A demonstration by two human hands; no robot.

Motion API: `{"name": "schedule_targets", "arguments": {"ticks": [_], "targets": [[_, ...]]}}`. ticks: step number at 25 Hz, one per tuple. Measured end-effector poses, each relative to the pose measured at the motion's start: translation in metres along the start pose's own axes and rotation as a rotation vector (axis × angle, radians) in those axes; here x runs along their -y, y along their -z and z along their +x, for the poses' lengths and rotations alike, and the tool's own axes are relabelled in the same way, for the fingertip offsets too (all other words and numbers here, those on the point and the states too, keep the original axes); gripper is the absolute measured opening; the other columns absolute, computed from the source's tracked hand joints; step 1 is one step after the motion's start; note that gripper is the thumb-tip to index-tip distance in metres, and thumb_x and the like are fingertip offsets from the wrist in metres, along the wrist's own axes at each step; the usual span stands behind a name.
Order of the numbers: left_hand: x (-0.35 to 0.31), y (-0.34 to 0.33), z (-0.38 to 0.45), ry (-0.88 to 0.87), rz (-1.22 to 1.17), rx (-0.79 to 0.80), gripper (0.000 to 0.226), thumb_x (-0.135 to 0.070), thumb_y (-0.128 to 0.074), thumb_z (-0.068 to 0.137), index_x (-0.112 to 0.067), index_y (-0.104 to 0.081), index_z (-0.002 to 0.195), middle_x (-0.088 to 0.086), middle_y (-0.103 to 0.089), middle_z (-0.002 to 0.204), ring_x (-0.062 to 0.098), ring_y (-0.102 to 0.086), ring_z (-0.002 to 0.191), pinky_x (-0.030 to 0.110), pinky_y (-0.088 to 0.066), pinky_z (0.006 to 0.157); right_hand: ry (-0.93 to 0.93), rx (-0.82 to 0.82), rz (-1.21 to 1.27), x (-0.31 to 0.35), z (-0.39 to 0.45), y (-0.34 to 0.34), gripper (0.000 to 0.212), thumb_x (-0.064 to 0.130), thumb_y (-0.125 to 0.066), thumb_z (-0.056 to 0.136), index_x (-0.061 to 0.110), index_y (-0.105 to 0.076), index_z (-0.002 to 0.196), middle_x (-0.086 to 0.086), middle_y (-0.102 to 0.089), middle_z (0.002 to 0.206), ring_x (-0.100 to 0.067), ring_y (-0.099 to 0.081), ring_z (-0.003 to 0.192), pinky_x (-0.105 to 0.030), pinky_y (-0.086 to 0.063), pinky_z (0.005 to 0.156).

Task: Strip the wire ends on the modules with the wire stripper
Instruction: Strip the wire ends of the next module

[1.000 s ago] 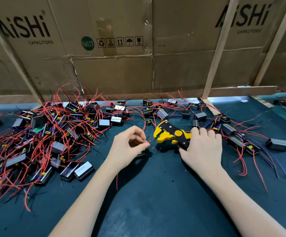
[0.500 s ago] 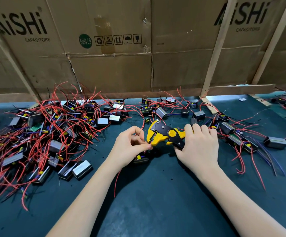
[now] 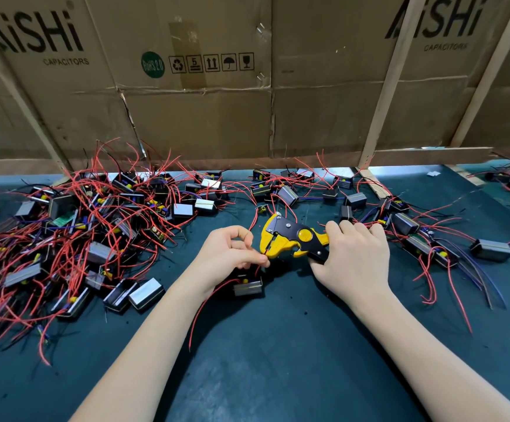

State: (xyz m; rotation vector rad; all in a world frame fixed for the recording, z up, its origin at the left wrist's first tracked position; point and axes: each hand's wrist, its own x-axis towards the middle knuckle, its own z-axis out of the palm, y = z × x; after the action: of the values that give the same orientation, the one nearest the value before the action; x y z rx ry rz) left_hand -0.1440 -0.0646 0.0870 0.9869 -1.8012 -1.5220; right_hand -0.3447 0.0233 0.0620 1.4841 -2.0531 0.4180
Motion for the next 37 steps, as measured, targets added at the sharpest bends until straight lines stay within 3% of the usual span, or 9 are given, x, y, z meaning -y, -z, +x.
{"name": "schedule_targets", "arguments": {"ticks": [10, 16, 20, 23, 33, 37], "targets": [[-0.0073, 0.001, -0.0036, 0.12, -0.084, 0.016, 0.041, 0.013, -0.068, 0.074, -0.016, -0.04, 0.07, 0.023, -0.072, 0.074, 0.013, -0.041, 0.046, 0.019, -0.032, 0.047, 0.038, 0.088, 0.025, 0.0001, 0.0015, -0.002, 0.039, 0.045, -0.078, 0.062, 0.011, -0.062, 0.075, -0.006, -0.064, 0.067, -0.03, -0.062, 0.065, -0.037, -0.035, 0.07], [-0.0064, 0.0021, -0.0025, 0.202, -0.097, 0.017, 0.043, 0.012, -0.07, 0.073, -0.017, -0.039, 0.072, 0.022, -0.071, 0.07, 0.013, -0.041, 0.046, 0.02, -0.031, 0.049, 0.078, 0.141, 0.031, 0.0008, 0.0013, -0.0034, 0.041, 0.049, -0.078, 0.062, 0.017, -0.052, 0.065, -0.004, -0.063, 0.064, -0.027, -0.062, 0.061, -0.033, -0.027, 0.065], [-0.0054, 0.0031, -0.0011, 0.231, -0.112, 0.016, 0.044, 0.011, -0.071, 0.072, -0.018, -0.039, 0.071, 0.021, -0.072, 0.07, 0.013, -0.045, 0.046, 0.016, -0.037, 0.047, 0.059, 0.194, -0.004, 0.0019, 0.0011, -0.0032, 0.044, 0.065, -0.059, 0.077, 0.023, -0.047, 0.074, -0.001, -0.067, 0.077, -0.027, -0.064, 0.074, -0.03, -0.024, 0.061], [-0.0048, 0.005, -0.0014, 0.237, -0.15, 0.035, 0.043, 0.01, -0.072, 0.071, -0.019, -0.039, 0.071, 0.024, -0.072, 0.074, 0.014, -0.048, 0.051, 0.015, -0.042, 0.047, 0.01, 0.19, -0.037, 0.0025, 0.0004, 0.0008, 0.046, 0.071, -0.054, 0.077, 0.025, -0.045, 0.073, 0.0, -0.067, 0.077, -0.027, -0.065, 0.073, -0.028, -0.022, 0.056], [-0.0045, 0.005, -0.0006, 0.202, -0.11, 0.077, 0.036, 0.011, -0.068, 0.074, -0.015, -0.045, 0.066, 0.019, -0.07, 0.067, 0.011, -0.056, 0.05, 0.012, -0.039, 0.045, -0.061, 0.238, -0.011, -0.0016, 0.0033, 0.0006, 0.043, 0.068, -0.052, 0.079, 0.027, -0.041, 0.072, 0.002, -0.066, 0.081, -0.025, -0.064, 0.078, -0.028, -0.023, 0.056], [-0.0065, 0.0038, -0.0026, 0.196, -0.114, 0.073, 0.031, 0.011, -0.066, 0.076, -0.014, -0.049, 0.07, 0.021, -0.07, 0.069, 0.01, -0.051, 0.046, 0.013, -0.037, 0.046, -0.037, 0.22, -0.029, -0.004, 0.0024, -0.0034, 0.046, 0.069, -0.051, 0.077, 0.024, -0.042, 0.077, 0.001, -0.068, 0.085, -0.024, -0.065, 0.082, -0.032, -0.025, 0.065]]}}
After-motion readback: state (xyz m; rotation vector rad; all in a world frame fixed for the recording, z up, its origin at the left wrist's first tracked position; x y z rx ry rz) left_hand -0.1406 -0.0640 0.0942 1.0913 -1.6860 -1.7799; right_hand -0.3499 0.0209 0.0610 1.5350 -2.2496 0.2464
